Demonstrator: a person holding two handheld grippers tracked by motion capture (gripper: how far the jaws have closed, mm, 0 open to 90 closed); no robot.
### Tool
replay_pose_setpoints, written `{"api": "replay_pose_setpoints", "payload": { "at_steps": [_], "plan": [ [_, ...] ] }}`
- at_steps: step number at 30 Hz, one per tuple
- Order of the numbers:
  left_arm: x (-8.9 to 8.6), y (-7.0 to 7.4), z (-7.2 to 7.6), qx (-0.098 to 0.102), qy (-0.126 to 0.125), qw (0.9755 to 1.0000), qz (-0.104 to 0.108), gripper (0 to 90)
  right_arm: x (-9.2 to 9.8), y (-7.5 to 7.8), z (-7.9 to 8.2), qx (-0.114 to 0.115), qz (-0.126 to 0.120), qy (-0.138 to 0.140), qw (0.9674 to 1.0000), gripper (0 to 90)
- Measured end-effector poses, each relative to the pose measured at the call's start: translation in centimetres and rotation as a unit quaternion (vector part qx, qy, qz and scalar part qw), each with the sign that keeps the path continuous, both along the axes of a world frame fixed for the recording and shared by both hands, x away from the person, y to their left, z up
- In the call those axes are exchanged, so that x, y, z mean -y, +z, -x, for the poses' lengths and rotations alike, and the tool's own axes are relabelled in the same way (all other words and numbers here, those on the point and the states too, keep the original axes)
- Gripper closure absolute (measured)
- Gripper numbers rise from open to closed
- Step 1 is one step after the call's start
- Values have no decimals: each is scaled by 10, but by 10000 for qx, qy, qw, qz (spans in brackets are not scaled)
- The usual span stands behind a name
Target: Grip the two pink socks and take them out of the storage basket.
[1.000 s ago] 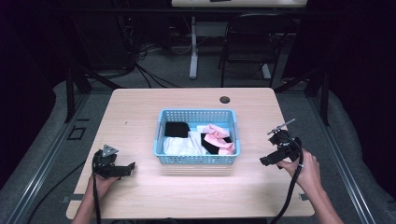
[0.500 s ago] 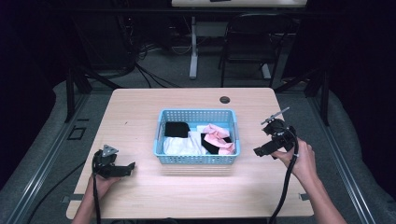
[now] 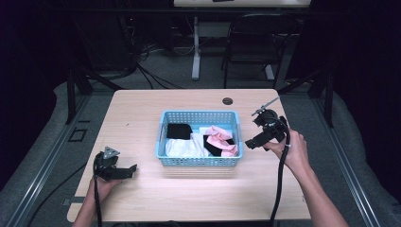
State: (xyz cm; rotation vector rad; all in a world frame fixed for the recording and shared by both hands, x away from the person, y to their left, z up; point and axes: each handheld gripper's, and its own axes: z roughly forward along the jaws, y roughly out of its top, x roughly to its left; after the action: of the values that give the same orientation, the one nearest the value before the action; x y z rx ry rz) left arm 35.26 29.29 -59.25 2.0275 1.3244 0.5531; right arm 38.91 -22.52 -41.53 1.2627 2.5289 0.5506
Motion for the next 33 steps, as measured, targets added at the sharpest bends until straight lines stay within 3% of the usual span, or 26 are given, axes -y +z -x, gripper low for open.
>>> {"api": "replay_pose_setpoints", "payload": {
  "at_steps": [6,16,23,33],
  "plan": [
    [0,0,0,0,0,10000,0,6,-14,3,-10,-34,-63,130,9999,0],
    [0,0,0,2,-3,10000,-7,6,-52,-7,-33,-159,-130,448,9988,0],
    [0,0,0,2,-1,10000,-6,6,-75,-23,-49,-302,-114,554,9979,0],
    [0,0,0,2,-4,10000,-6,6,-92,-44,-69,-593,-92,599,9964,0]
  ]
}}
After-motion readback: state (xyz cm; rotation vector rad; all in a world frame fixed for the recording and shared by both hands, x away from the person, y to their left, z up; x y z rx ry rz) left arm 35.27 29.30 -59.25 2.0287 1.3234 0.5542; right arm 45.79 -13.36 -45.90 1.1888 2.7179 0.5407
